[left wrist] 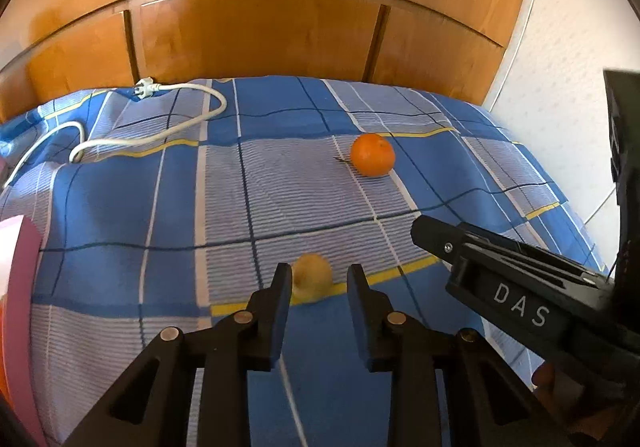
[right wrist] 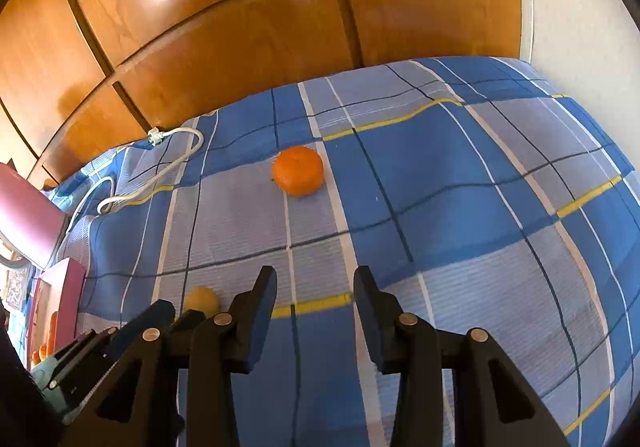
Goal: Organize fruits
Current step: 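Grasp small yellow fruit with left tool while right tool grasps the last orange, then lift yellow fruit and orange in both tools toward the tray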
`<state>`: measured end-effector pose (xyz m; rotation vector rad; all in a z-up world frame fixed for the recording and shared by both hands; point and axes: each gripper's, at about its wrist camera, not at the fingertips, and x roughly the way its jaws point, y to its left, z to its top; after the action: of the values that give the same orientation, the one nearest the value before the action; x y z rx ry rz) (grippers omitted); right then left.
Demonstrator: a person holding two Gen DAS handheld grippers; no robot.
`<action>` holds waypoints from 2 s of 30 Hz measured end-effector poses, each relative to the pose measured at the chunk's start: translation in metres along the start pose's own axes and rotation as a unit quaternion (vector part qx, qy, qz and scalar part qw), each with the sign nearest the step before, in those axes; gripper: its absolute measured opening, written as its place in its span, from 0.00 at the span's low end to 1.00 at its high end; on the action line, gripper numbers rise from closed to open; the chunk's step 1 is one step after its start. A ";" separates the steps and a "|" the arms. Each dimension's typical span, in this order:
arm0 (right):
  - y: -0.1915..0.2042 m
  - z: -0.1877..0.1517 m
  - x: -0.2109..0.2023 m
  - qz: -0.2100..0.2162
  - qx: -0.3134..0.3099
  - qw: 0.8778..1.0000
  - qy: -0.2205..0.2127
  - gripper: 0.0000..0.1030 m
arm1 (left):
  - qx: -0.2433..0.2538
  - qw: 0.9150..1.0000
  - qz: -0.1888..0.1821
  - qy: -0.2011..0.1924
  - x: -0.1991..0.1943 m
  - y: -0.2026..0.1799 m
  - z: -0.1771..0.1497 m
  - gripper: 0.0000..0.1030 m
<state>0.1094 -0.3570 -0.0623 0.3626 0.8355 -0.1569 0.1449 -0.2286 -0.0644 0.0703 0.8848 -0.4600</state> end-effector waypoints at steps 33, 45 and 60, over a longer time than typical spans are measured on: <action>0.024 0.055 0.076 -0.019 -0.054 0.998 0.010 0.38 | -0.060 0.998 -0.001 0.005 0.017 0.037 0.001 0.24; 0.038 0.002 0.039 0.020 -0.079 0.996 0.040 0.38 | -0.063 0.997 0.040 -0.002 -0.023 0.060 -0.039 0.24; 0.062 -0.067 -0.008 0.049 -0.111 0.991 0.052 0.38 | -0.065 0.996 0.064 -0.020 -0.066 0.075 -0.087 0.24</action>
<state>0.0748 -0.2748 -0.0822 0.2028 0.9270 0.0476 0.0769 -0.1162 -0.0798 -0.0009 0.8641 -0.2827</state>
